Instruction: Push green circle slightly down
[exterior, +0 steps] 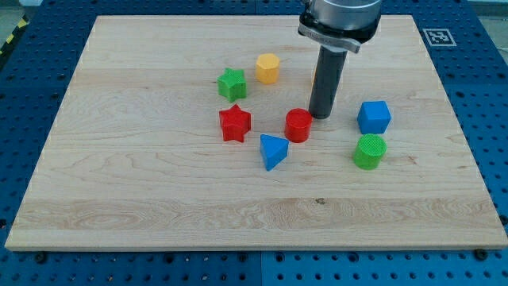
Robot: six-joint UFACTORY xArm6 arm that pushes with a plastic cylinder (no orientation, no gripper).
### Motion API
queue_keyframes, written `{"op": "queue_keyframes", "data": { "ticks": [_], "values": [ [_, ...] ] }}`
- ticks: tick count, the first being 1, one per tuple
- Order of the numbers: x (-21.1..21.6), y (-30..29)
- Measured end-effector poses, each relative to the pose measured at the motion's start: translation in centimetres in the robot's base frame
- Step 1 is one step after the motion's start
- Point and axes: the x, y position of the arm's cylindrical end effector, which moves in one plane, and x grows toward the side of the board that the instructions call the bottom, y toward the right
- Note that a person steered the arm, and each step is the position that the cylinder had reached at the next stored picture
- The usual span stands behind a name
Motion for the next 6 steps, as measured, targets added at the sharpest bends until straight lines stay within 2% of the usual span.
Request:
{"op": "queue_keyframes", "data": {
  "ticks": [3,4,6],
  "values": [
    [-0.1,-4.6],
    [0.6,-4.4],
    [5.8,0.3]
  ]
}}
